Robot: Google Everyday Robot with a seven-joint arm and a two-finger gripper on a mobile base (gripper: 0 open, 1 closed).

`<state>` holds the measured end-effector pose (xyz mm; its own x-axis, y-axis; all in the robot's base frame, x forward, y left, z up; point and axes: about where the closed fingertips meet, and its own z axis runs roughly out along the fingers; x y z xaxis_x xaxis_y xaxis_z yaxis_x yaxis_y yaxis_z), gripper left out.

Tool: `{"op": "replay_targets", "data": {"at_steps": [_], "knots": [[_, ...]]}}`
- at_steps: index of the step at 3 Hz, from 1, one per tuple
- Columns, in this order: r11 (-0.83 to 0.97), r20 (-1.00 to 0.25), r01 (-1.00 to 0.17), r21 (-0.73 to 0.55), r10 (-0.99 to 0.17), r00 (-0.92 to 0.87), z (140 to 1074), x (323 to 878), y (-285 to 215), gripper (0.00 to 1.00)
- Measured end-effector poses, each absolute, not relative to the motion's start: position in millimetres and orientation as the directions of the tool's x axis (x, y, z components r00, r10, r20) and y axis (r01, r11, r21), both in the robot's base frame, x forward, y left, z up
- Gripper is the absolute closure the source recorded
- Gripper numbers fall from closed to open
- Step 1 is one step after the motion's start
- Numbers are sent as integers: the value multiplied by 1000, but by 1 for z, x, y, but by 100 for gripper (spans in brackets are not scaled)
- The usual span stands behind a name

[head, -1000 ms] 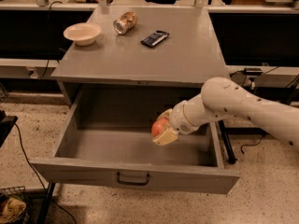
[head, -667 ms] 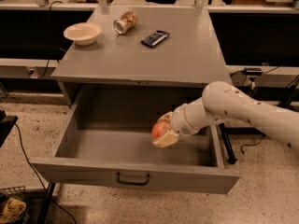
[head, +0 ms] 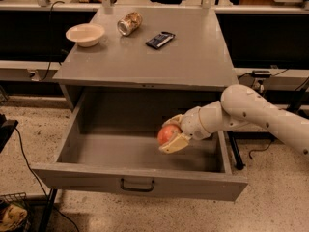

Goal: Place apple into top drawer

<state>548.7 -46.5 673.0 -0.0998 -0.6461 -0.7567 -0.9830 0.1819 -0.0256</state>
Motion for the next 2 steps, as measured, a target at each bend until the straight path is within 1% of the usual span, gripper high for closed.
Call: {"op": "replay_targets", "data": {"at_steps": [1,2], "knots": [[147,-782,-989,-13,-617,-81,681,549,-48,0],[147,-782,-989,-13,-617,-81,681,549,-48,0]]}}
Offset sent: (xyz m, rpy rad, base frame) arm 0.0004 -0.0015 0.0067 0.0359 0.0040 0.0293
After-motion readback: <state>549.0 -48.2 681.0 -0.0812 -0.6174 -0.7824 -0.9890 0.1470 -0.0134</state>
